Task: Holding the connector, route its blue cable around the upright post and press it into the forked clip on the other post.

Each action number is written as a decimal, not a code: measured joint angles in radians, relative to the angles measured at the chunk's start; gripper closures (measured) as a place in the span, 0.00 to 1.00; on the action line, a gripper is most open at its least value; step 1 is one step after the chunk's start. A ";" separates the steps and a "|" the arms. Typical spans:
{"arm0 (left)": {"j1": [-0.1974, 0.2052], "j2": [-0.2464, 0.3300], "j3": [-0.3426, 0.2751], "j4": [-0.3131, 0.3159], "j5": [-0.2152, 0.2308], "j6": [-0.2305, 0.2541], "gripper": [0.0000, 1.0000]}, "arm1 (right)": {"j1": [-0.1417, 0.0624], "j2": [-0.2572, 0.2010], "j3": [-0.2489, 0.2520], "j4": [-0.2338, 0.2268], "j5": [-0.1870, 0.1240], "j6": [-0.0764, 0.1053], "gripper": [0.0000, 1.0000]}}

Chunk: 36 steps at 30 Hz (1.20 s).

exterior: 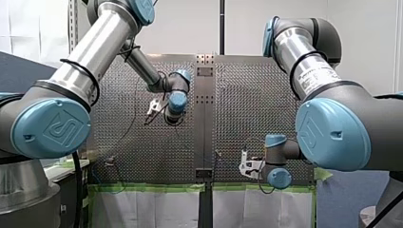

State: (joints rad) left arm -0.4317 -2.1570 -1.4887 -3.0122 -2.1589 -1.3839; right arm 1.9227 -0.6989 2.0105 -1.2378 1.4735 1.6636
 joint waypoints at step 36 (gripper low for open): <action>-0.064 -0.252 -0.032 0.147 0.066 -0.055 0.00 | -0.001 0.000 0.000 0.004 -0.001 -0.005 1.00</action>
State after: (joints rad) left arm -0.4955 -2.4087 -1.5206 -2.8655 -2.0931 -1.4389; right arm 1.9216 -0.6992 2.0105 -1.2336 1.4728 1.6587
